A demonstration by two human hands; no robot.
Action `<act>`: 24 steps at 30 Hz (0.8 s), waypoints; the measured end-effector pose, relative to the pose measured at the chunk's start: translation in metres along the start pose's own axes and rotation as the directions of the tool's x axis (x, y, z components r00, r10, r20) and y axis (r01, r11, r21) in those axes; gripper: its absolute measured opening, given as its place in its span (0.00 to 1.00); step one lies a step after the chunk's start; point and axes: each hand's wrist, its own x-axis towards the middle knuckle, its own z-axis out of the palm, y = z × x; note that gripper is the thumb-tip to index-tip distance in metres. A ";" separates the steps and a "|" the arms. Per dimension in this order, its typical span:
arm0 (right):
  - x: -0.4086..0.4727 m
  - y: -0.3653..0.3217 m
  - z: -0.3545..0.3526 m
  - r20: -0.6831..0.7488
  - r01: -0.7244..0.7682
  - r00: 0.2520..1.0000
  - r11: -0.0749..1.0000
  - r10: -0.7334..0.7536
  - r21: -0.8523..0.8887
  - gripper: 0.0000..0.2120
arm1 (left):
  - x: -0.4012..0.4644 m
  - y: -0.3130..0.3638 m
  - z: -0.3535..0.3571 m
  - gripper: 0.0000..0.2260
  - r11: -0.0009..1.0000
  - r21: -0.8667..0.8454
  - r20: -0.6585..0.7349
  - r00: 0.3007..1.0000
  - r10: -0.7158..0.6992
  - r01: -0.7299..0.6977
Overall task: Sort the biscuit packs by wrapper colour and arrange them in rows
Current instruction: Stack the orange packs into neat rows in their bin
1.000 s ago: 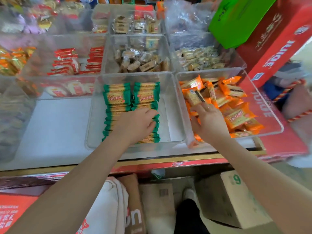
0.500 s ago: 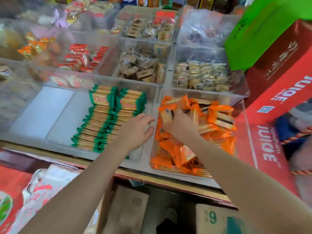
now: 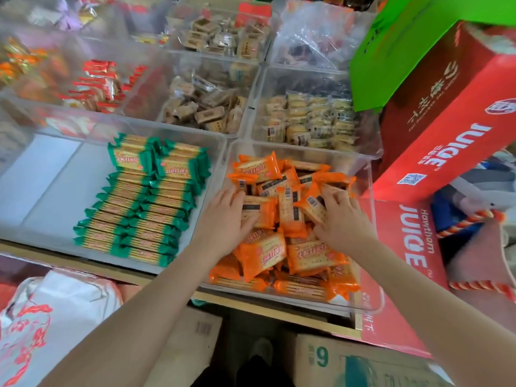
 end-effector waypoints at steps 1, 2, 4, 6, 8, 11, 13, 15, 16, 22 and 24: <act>0.000 0.001 0.003 -0.008 0.006 1.000 1.000 -0.005 0.013 0.37 | 0.002 -0.003 0.002 0.30 0.999 0.034 0.022 0.999 0.031 -0.032; 0.000 0.000 0.004 -0.033 0.015 0.999 1.000 -0.014 0.018 0.36 | 0.003 -0.007 0.003 0.30 0.996 0.070 0.042 0.997 0.061 -0.064; 0.000 -0.005 0.005 -0.115 0.044 0.993 0.999 -0.041 0.028 0.35 | 0.008 -0.014 0.001 0.31 0.984 0.112 0.066 0.989 0.129 -0.136; -0.002 -0.013 0.004 -0.185 0.090 0.980 0.994 -0.076 0.069 0.32 | 0.012 -0.019 -0.005 0.31 0.972 0.104 0.099 0.975 0.201 -0.211; -0.002 -0.022 0.002 -0.225 0.186 0.961 0.979 -0.163 0.087 0.28 | 0.015 -0.021 -0.008 0.30 0.966 0.072 0.105 0.965 0.240 -0.248; 0.008 -0.033 -0.003 -0.175 0.321 0.933 0.947 -0.314 0.013 0.22 | 0.018 -0.027 -0.005 0.30 0.959 0.046 0.056 0.959 0.277 -0.279; 0.016 -0.037 -0.003 -0.130 0.391 0.912 0.920 -0.388 0.000 0.22 | 0.019 -0.032 0.001 0.29 0.952 0.048 0.028 0.953 0.303 -0.304; 0.022 -0.043 -0.001 -0.100 0.452 0.888 0.892 -0.448 0.019 0.23 | 0.021 -0.034 0.002 0.28 0.950 0.052 0.018 0.951 0.308 -0.309; 0.024 -0.048 0.000 -0.075 0.473 0.880 0.880 -0.470 0.040 0.25 | 0.021 -0.035 0.003 0.28 0.948 0.054 0.011 0.949 0.314 -0.314; 0.024 -0.069 0.009 0.107 0.454 0.891 0.879 -0.442 -0.144 0.35 | 0.024 -0.036 0.002 0.28 0.933 0.079 0.000 0.936 0.352 -0.351; 0.023 -0.058 0.010 0.079 0.377 0.926 0.893 -0.370 -0.246 0.37 | 0.025 -0.037 0.002 0.29 0.934 0.077 0.030 0.937 0.349 -0.350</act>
